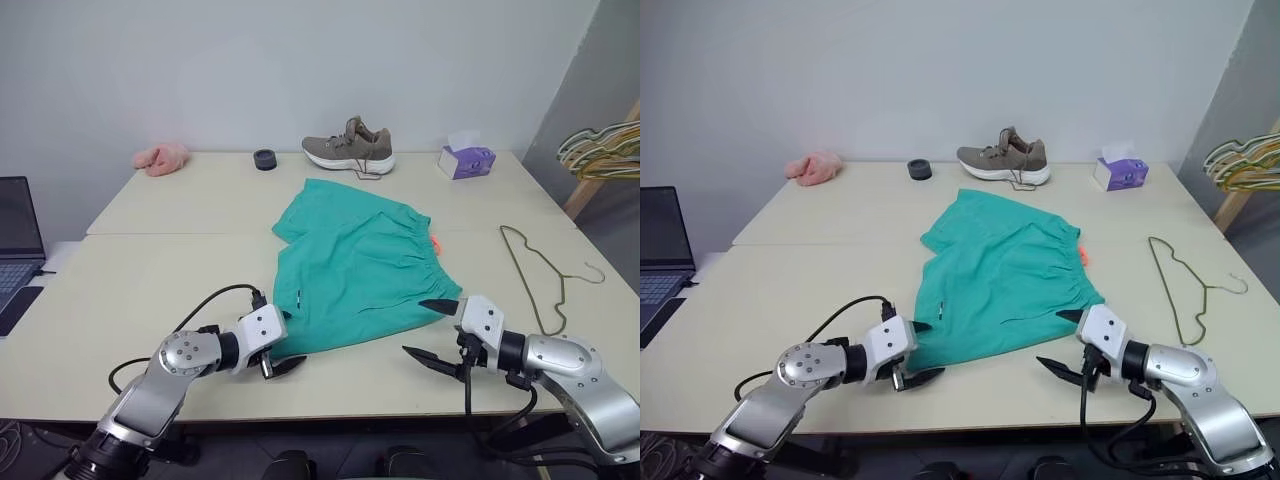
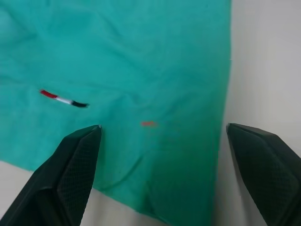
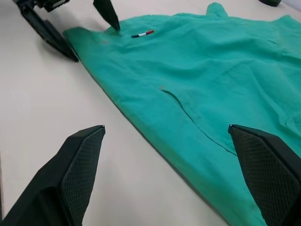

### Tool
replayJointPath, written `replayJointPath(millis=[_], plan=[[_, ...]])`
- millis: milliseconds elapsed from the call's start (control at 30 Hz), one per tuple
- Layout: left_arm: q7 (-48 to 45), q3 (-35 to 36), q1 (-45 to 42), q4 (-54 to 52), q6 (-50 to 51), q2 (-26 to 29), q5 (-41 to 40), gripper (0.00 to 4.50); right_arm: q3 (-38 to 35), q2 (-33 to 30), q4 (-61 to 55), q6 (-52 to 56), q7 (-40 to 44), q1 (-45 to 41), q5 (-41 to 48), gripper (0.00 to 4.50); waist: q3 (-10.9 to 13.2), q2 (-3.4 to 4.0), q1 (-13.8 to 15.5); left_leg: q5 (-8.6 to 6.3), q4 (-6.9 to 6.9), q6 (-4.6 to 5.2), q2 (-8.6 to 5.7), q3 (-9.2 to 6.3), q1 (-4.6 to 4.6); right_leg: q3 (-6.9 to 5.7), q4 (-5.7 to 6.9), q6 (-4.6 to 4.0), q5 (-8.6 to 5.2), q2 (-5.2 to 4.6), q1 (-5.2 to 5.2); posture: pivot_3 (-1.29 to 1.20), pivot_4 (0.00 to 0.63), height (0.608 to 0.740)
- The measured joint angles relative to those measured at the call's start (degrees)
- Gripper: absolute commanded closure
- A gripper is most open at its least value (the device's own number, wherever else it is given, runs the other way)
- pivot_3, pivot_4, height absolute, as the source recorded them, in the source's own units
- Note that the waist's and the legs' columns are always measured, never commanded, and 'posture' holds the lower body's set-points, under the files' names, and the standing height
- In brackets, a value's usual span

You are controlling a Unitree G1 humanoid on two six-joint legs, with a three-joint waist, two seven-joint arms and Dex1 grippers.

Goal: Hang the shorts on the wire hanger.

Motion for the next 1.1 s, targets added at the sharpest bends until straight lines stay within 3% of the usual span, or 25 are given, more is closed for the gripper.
replayJointPath(millis=[67, 233, 467, 600, 700, 1033, 1067, 1100], plan=[[-0.1, -0.2, -0.2, 0.7, -1.0, 0.0, 0.4, 0.54, 0.1, -0.9, 1.2, -1.5, -0.3, 0.5, -2.2, 0.00, 0.0, 0.01, -0.1, 0.00, 0.01, 0.00, 0.00, 0.01, 0.02, 0.00, 0.00, 0.12, -0.06, 0.00, 0.00, -0.14, 0.000, 0.740], [0.2, -0.5, -0.9, 3.7, -3.6, 0.0, 1.2, 2.14, 1.3, -2.4, 6.6, -6.3, -2.7, -0.9, -10.2, 0.00, -0.1, 0.04, -1.0, 0.01, 0.03, 0.01, 0.04, 0.01, 0.24, -0.01, 0.04, 0.12, -0.04, 0.04, 0.06, -0.15, 0.000, 0.740], [2.4, 1.4, -3.7, 9.2, -5.6, -1.1, 2.2, 4.37, 6.6, -3.9, 20.7, -19.1, -8.2, -13.8, -25.5, 0.00, -0.1, 0.06, -2.6, 0.05, 0.03, 0.06, 0.17, 0.11, 0.24, 0.01, 0.07, 0.02, 0.10, 0.15, 0.06, -0.14, 0.000, 0.740], [2.7, 2.9, -5.6, 9.7, -6.6, -1.6, 1.8, 4.46, 11.6, -2.5, 28.9, -26.1, -11.0, -19.8, -32.5, 0.00, -0.1, 0.04, -2.9, 0.04, 0.01, 0.04, 0.18, 0.11, -0.02, 0.02, 0.10, -0.27, 0.27, 0.16, 0.00, -0.14, 0.000, 0.740], [2.8, 3.9, -5.9, 10.2, -6.7, -2.1, 1.8, 4.50, 14.8, -0.4, 34.2, -29.8, -13.0, -23.9, -36.6, 0.62, -0.1, 0.04, -3.3, 0.02, -0.01, 0.02, 0.18, 0.14, -0.02, 0.05, 0.09, -0.27, 0.27, 0.16, -0.01, -0.12, 0.000, 0.740], [2.5, 5.7, -5.4, 10.1, -7.5, -2.5, 1.5, 4.50, 16.9, 1.9, 43.4, -35.5, -13.9, -28.8, -38.9, 4.17, -0.1, 0.04, -3.3, 0.02, 0.02, 0.02, 0.18, 0.10, -0.01, 0.02, 0.12, -0.27, 0.28, 0.15, 0.02, -0.10, 0.000, 0.740], [2.4, 5.9, -5.3, 10.1, -7.5, -2.2, 1.4, 4.50, 16.9, 1.9, 43.4, -35.8, -13.2, -28.8, -38.2, 4.47, -0.1, 0.03, -3.3, 0.02, 0.02, 0.02, 0.18, 0.09, -0.01, 0.02, 0.12, -0.28, 0.28, 0.16, 0.02, -0.10, 0.000, 0.740], [1.8, 6.2, -5.0, 10.0, -7.6, -1.7, 1.1, 4.50, 16.9, 1.9, 43.4, -36.2, -12.1, -28.9, -37.7, 4.47, -0.1, 0.03, -3.3, 0.02, 0.02, 0.02, 0.18, 0.09, -0.01, 0.02, 0.12, -0.27, 0.28, 0.16, 0.02, -0.10, 0.000, 0.740]])
